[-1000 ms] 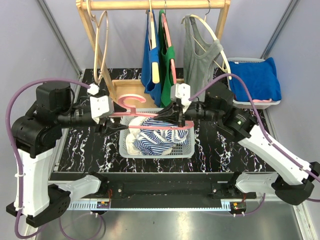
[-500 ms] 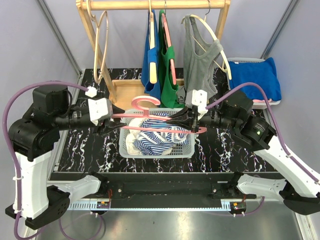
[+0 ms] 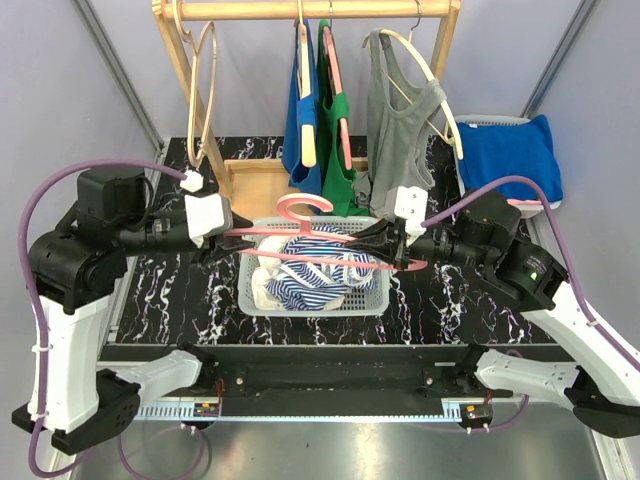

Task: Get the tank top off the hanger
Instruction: Place the hanger at the clothesline.

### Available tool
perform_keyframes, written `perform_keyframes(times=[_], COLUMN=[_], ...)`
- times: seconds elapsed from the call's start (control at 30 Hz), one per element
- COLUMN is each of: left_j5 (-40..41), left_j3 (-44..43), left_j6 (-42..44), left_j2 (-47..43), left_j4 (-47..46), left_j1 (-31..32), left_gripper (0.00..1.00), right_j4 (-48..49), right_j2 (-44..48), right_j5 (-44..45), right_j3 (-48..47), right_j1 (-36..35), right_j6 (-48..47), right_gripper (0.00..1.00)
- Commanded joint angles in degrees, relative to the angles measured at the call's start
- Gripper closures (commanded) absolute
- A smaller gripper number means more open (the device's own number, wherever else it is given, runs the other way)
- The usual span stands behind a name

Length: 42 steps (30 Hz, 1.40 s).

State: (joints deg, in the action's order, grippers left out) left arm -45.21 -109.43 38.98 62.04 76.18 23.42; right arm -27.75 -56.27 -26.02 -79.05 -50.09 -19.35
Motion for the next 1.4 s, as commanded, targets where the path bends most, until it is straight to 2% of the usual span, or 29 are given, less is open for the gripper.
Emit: perform_keyframes(times=[0.0,0.1,0.23,0.27,0.33,0.43,0.47,0.5,0.57,0.6,0.63,0.7,0.83,0.97,1.1,1.13,1.23,1.27,1.3,1.37], left_j5=[-0.84,-0.23,0.47,0.65,1.53,2.32,3.28,3.9,6.17,6.97,7.67,10.13,13.65,14.97,19.01,22.76,35.14,37.19,39.39,44.4], left_j3=[1.32,1.5,1.5,1.58,1.76,1.67,1.5,0.63,-0.87,-1.57,-2.62,-2.63,-3.33,-5.18,-1.67,-1.06,2.8,6.56,9.29,12.38], left_j6=[0.3,0.66,1.53,1.8,2.06,2.15,1.37,0.05,-1.09,-1.88,-1.98,-2.68,-5.14,-5.23,-3.57,-2.87,-9.44,-11.63,-13.21,-16.81], left_j2=[-0.78,-0.87,-1.13,-1.31,-1.31,-1.22,-0.96,-0.7,0.01,0.1,-0.34,-1.48,-5.52,-8.51,-15.35,-16.15,-19.93,-21.42,-24.65,-26.53], left_j4=[3.09,3.27,3.62,3.8,3.8,4.15,3.54,3.36,3.36,3.62,4.06,4.94,8.35,12.32,12.32,11.63,1.02,-2.49,-10.8,-16.39], left_j1=[0.13,0.13,0.13,0.13,0.13,0.13,0.05,0.13,0.05,0.05,0.13,0.05,0.05,0.13,0.22,0.22,0.48,0.75,1.19,1.19], left_gripper=[0.6,0.6,0.73,0.85,1.0,1.0,1.0,1.0,1.0,1.0,1.0,1.0,1.0,1.0,1.0,1.0,1.0,1.0,1.0,1.0], right_j4=[3.05,2.96,2.7,2.7,2.78,3.31,4.36,5.33,8.14,8.93,10.68,12.36,18.15,21.5,22.03,22.03,22.3,22.39,22.91,23.0], right_j2=[0.99,0.64,0.99,1.16,1.51,1.52,1.43,1.25,0.64,0.55,0.37,0.64,2.57,4.06,4.07,4.06,3.71,3.8,3.8,3.89], right_j5=[5.9,5.37,6.07,6.33,7.47,9.49,11.41,13.0,17.9,19.24,20.38,23.37,27.77,30.67,32.7,33.14,33.05,32.88,32.62,31.91], right_j3=[-1.72,-2.34,-2.52,-2.52,-2.34,-2.43,-2.34,-2.08,-1.81,-1.73,-1.46,-0.68,1.52,2.76,3.11,3.2,3.81,4.33,4.6,4.78], right_j1=[0.95,0.95,1.04,0.96,0.95,0.95,0.95,0.95,0.96,0.95,0.95,0.96,0.95,0.95,0.95,1.13,0.95,0.95,1.04,0.95], right_j6=[-0.51,-0.51,-0.51,-0.6,-0.95,-0.86,-0.6,0.19,0.46,0.54,0.46,0.2,-1.03,-1.47,-1.74,-1.65,-1.13,-0.6,-0.25,0.45], right_gripper=[1.0,1.0,1.0,1.0,1.0,1.0,0.94,0.83,0.7,0.48,0.31,0.18,0.14,0.13,0.13,0.13,0.13,0.13,0.13,0.13])
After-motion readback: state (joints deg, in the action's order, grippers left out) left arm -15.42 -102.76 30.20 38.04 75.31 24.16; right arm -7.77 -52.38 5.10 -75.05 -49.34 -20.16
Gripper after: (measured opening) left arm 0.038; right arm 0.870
